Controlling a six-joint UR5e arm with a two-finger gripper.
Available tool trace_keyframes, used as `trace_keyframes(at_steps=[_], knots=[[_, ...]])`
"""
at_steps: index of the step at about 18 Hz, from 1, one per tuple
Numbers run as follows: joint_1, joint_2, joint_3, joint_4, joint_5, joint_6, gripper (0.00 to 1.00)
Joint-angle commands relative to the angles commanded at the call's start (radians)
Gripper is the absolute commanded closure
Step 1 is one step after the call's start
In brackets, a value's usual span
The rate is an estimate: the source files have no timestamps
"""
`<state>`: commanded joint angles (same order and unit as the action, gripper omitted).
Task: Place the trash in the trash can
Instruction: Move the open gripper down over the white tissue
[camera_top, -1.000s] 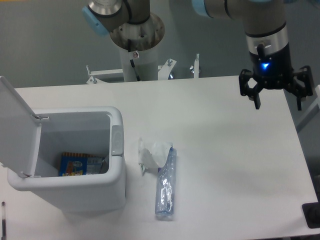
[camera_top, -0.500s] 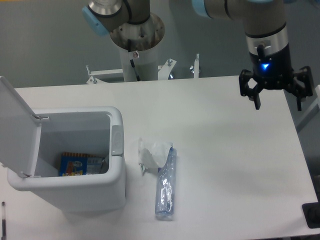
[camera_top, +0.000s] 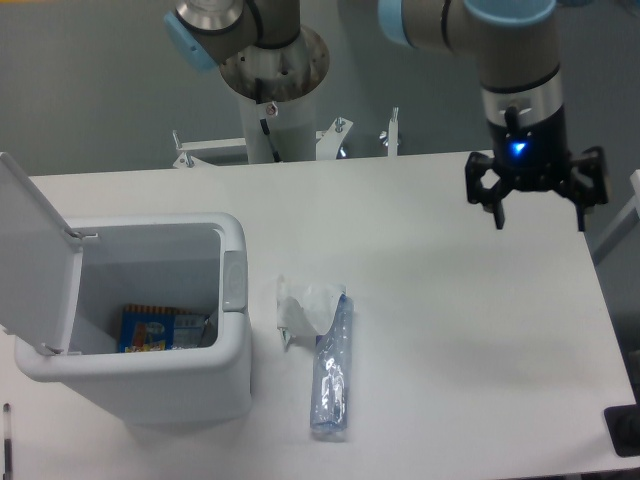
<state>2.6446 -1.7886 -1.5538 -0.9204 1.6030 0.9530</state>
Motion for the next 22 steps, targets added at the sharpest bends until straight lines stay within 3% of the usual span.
trace_keyframes(at_steps=[11, 16, 22], knots=[[-0.115, -0.017, -0.181, -0.001, -0.029, -0.302, 0.0], [-0.126, -0.04, -0.227, -0.005, -0.185, -0.382, 0.0], [-0.17, -0.058, -0.239, -0.006, -0.249, -0.456, 0.0]])
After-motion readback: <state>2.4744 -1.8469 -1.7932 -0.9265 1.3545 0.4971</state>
